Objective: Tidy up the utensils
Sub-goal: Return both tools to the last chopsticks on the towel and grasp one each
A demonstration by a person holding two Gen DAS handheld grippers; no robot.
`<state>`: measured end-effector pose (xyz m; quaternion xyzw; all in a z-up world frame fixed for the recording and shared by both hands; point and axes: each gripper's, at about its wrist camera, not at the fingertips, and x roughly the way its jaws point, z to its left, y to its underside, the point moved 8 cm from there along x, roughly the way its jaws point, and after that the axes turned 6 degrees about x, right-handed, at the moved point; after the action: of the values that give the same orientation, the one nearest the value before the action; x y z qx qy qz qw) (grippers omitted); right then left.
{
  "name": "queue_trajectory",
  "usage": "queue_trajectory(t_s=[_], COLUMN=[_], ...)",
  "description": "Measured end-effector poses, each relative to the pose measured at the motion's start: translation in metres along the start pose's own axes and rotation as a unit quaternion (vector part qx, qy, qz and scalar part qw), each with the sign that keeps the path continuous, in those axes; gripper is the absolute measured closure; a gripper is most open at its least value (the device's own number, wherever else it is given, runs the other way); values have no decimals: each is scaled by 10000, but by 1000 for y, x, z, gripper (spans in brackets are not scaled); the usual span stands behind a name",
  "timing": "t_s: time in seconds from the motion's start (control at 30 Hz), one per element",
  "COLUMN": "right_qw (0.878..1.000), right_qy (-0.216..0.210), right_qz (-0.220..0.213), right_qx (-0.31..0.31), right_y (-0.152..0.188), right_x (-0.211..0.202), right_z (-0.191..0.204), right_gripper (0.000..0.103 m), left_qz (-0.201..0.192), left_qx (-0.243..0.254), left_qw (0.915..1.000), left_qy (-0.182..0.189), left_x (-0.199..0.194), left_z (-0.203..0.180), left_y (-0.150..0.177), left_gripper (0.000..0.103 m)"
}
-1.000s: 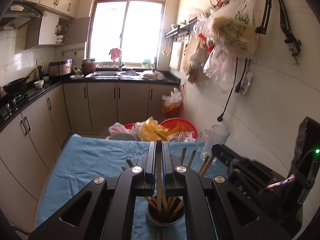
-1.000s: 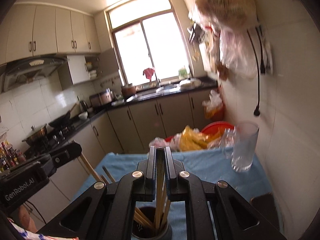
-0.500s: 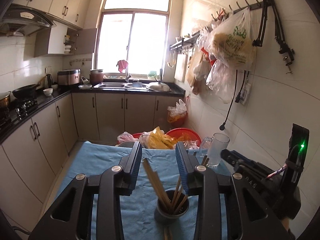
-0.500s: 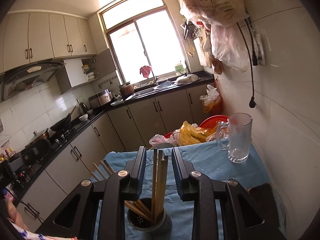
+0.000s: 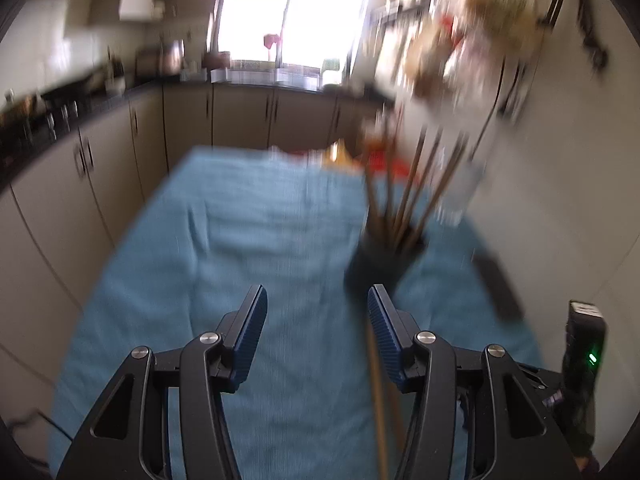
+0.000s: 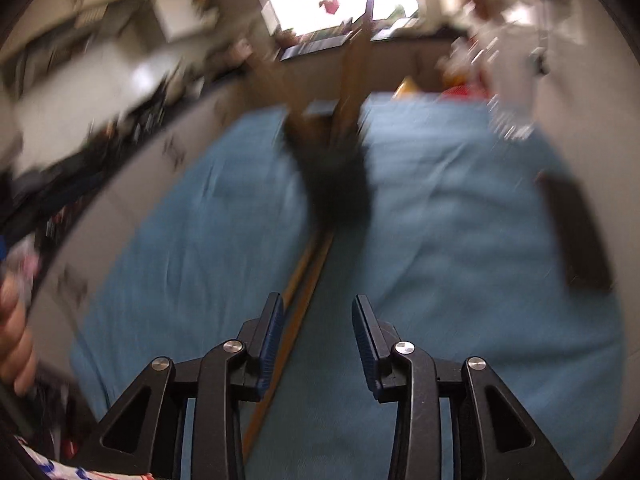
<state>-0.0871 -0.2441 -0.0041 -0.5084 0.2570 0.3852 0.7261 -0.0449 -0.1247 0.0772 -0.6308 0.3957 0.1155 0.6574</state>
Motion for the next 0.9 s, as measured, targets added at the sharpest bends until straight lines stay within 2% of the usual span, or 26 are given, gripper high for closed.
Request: queue_trajectory(t_s=[0.17, 0.27, 0.3, 0.43, 0.6, 0.63, 0.67, 0.7, 0.9], right_qw=[9994, 9981, 9977, 9969, 9934, 9927, 9919, 9913, 9918], right_qy=[93, 405, 518, 771, 996, 1007, 1022, 1044, 854], right_qz=[180, 247, 206, 142, 91, 83, 73, 70, 369], right_qx=[-293, -404, -372, 43, 564, 661, 751, 799, 877], right_y=[28, 33, 32, 28, 31, 33, 35, 37, 61], right_x=[15, 24, 25, 19, -1, -5, -9, -13, -32], right_z=[15, 15, 12, -13, -46, -51, -56, -59, -67], right_gripper=[71, 81, 92, 96, 96, 96, 96, 96, 95], left_qz=[678, 915, 976, 1116, 1340, 1391, 1481, 1472, 1793], left_qx=[42, 187, 250, 437, 765, 774, 769, 749, 277], left_qw=[9976, 9954, 9947, 9919, 9874, 9867, 9857, 9862, 9823], left_qy=[122, 204, 221, 427, 349, 318, 255, 134, 458], left_x=[41, 55, 60, 73, 97, 99, 103, 105, 85], left_z=[-6, -18, -24, -48, -72, -74, -75, -73, -59], left_y=[47, 63, 67, 74, 77, 79, 81, 81, 98], left_gripper=[52, 55, 56, 58, 58, 69, 90, 95, 97])
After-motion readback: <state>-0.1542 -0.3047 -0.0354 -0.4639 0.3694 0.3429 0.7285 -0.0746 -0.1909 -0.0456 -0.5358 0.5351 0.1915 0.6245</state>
